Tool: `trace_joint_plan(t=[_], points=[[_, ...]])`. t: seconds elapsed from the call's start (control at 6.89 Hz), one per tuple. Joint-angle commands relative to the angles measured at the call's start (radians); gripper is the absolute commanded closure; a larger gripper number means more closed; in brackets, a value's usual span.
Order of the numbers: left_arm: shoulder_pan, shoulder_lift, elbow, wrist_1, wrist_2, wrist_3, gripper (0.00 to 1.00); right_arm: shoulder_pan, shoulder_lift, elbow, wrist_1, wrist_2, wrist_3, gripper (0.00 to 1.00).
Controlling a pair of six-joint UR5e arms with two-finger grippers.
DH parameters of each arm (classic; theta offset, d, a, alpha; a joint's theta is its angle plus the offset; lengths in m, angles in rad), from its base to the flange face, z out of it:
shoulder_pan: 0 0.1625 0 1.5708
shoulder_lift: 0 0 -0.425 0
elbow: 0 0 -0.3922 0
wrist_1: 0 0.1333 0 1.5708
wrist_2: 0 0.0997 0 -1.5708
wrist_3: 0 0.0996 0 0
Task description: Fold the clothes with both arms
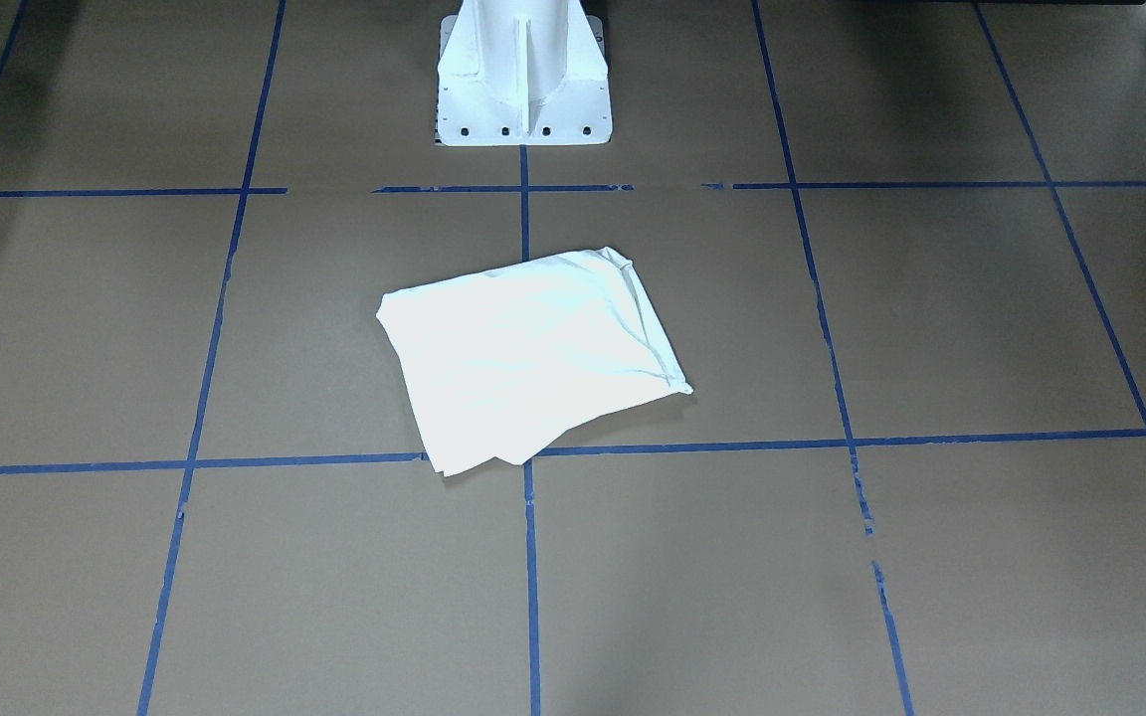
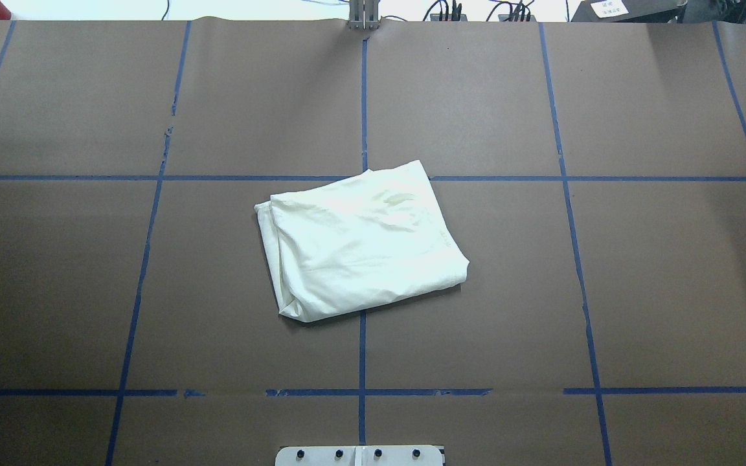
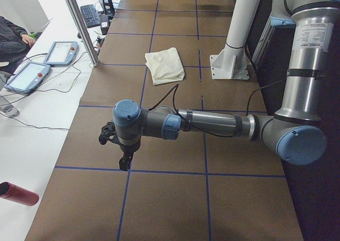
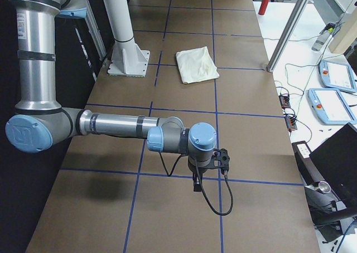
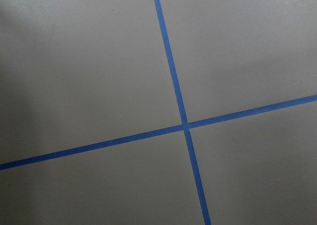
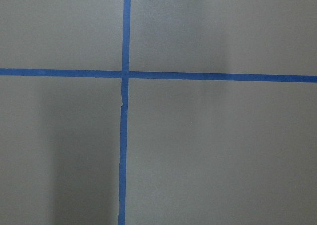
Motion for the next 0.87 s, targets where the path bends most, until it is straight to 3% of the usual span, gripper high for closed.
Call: trace_joint_plan(t=[0.0, 0.73], points=[[0.001, 0.013, -0.017, -0.008, -0.002, 0.012, 0.00, -0.002, 0.005, 0.000, -0.001, -0.002, 0.002, 0.00], [0.006, 0.033, -0.025, -0.009, -0.005, 0.006, 0.00, -0.008, 0.008, 0.000, -0.003, -0.002, 0.002, 0.00]])
